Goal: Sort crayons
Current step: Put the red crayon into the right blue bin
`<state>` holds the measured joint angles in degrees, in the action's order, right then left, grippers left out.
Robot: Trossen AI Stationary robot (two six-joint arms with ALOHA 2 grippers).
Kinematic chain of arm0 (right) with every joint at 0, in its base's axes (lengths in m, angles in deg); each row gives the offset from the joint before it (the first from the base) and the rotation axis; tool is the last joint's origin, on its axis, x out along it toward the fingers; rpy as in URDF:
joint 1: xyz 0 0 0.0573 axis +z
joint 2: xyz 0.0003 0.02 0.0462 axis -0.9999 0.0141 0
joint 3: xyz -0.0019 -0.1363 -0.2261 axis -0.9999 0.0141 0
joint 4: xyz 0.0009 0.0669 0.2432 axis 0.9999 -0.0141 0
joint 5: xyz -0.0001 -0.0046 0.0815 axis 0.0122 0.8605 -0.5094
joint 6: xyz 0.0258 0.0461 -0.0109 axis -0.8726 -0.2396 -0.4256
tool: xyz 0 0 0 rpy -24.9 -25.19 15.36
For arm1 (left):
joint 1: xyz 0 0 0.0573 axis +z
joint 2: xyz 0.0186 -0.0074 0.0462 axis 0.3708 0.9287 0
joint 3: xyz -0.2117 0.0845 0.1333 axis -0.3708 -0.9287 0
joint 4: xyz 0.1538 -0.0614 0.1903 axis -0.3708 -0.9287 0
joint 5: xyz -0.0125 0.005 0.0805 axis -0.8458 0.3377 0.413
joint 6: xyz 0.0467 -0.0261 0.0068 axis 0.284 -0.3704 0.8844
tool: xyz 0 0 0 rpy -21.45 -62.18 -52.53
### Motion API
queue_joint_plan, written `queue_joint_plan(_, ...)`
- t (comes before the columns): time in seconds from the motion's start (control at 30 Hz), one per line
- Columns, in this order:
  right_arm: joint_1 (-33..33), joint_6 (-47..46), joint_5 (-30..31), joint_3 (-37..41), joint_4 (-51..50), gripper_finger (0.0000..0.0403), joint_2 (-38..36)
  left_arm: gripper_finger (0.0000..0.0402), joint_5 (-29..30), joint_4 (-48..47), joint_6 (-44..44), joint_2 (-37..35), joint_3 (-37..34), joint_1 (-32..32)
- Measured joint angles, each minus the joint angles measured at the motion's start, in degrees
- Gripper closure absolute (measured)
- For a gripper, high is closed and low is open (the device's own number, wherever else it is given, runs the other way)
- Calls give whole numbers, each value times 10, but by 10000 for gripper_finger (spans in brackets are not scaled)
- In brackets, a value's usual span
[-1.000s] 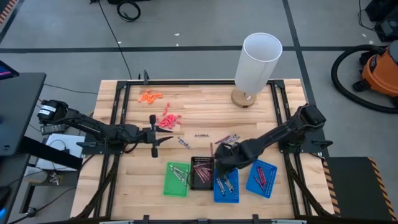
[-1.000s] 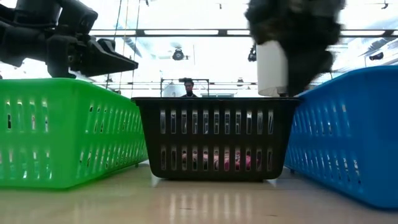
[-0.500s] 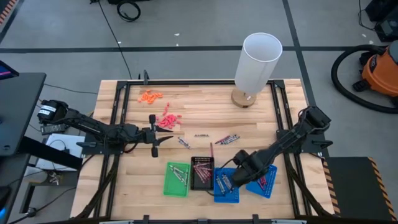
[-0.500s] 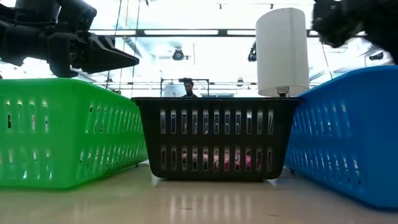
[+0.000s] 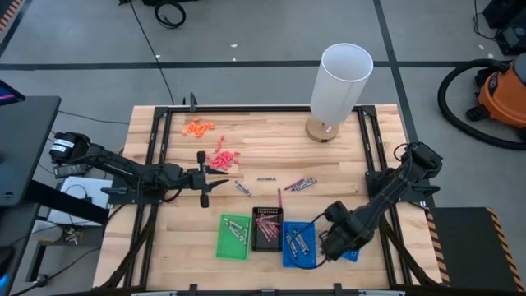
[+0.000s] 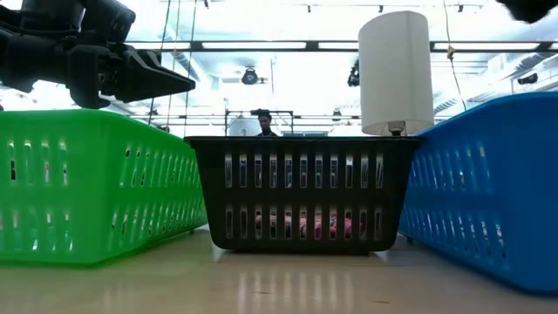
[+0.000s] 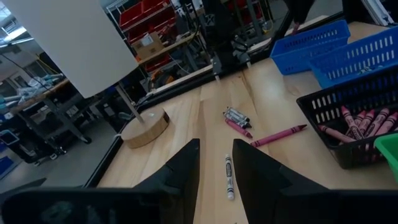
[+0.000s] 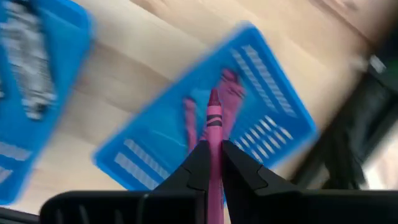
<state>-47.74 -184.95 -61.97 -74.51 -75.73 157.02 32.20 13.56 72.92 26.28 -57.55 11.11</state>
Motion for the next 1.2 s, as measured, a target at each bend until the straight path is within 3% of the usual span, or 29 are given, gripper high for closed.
queue_joint_plan(0.13, 21, -50, -37, 9, -11, 368, 0, 297, 0, -2, 0, 0, 0, 0)
queue_joint_plan(0.47, 38, -111, -3, 105, 81, 368, 1, 297, 0, -1, 0, 0, 0, 0)
queue_joint_plan(0.83, 38, -143, 20, 208, 246, 366, 1, 297, 0, -1, 0, 0, 0, 0)
queue_joint_plan(1.2, 27, -142, 34, 216, 259, 314, 1, 297, 0, -1, 1, 0, 0, 0)
